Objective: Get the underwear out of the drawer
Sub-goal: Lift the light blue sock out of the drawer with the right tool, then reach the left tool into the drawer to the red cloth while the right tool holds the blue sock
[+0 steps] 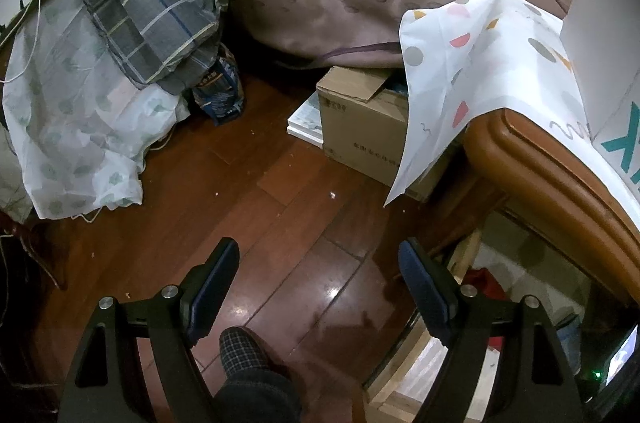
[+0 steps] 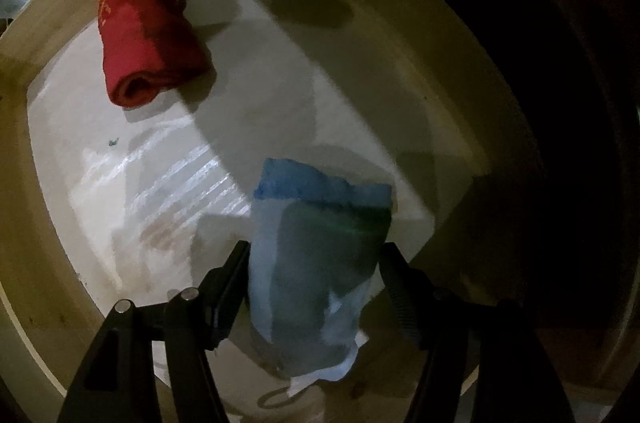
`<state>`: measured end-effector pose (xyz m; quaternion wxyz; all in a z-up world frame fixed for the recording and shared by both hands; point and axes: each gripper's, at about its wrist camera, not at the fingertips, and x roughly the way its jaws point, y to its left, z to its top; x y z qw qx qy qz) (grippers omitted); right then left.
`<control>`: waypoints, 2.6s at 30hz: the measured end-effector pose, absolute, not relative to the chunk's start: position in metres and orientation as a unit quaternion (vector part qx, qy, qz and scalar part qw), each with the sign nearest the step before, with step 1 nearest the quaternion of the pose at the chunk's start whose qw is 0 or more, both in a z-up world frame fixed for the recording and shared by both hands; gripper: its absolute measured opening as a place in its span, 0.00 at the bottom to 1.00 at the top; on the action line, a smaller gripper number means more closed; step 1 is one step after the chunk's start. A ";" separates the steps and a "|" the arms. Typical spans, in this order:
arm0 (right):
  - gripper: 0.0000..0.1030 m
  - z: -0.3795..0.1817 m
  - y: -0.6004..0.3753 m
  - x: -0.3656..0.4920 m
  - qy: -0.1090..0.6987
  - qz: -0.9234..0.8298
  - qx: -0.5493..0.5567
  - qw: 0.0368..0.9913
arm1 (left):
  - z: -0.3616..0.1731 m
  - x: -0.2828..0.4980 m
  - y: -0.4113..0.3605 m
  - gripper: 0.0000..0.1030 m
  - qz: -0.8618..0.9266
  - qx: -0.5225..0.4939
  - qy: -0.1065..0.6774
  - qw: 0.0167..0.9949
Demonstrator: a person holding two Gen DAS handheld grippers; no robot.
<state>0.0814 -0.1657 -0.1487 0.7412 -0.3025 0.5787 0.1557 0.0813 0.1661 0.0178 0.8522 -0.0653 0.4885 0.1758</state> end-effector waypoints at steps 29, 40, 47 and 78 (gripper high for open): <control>0.37 -0.029 -0.152 -0.013 0.493 0.138 -0.199 0.836 | 0.003 0.077 0.119 0.77 0.112 0.003 0.508 0.854; 0.37 0.000 -0.200 -0.031 0.398 0.049 0.008 0.916 | -0.001 0.067 0.067 0.77 0.018 0.114 0.478 0.870; 0.37 0.037 -0.245 -0.050 0.320 0.027 0.079 0.944 | -0.014 0.047 0.021 0.77 -0.039 0.249 0.421 0.871; 0.37 0.066 -0.319 -0.066 0.255 -0.053 0.160 0.952 | -0.125 0.068 -0.069 0.55 -0.281 0.611 0.392 0.628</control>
